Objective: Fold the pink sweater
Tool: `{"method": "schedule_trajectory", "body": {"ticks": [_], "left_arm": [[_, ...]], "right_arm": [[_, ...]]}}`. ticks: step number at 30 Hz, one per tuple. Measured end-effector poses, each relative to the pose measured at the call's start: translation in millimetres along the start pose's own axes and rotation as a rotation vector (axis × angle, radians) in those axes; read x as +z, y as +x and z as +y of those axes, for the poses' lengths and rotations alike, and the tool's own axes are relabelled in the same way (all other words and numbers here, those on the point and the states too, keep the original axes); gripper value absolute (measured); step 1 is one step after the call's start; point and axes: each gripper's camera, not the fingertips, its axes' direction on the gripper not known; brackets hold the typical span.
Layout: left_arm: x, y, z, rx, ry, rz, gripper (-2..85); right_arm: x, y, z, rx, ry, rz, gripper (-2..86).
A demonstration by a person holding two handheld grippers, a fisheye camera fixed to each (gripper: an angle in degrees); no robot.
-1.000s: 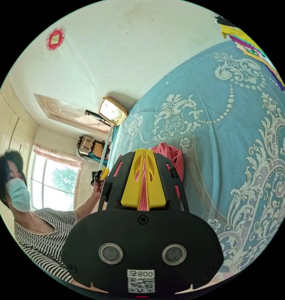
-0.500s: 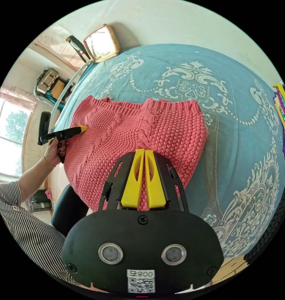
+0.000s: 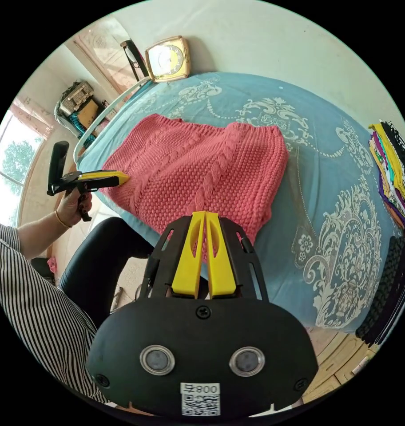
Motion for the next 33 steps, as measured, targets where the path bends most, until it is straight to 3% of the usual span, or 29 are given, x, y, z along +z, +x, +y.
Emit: {"method": "schedule_trajectory", "body": {"ticks": [8,13,16,21,24,28,33], "left_arm": [[22,11,20,0.045,-0.019,-0.061,0.2],[7,31,52,0.111,0.031,-0.174,0.3],[29,26,67,0.084,-0.058,-0.200,0.2],[30,14,83,0.051,-0.001,-0.190,0.2],[16,4,92,0.025,-0.004,-0.152,0.2],[-19,-7,113,0.008,0.128,-0.181,0.2],[-5,-44,128,-0.055,0.003,-0.225,0.1]], "right_arm": [[48,-6,-3,0.081,-0.038,-0.017,0.1],[38,-34,12,0.052,0.027,0.198,0.1],[76,-36,17,0.074,-0.037,0.217,0.1],[97,-45,7,0.095,-0.004,0.269,0.1],[95,-42,0,0.105,-0.048,0.236,0.1],[63,-53,-1,0.122,0.103,0.219,0.1],[83,-88,-34,0.003,0.137,0.111,0.1]]}}
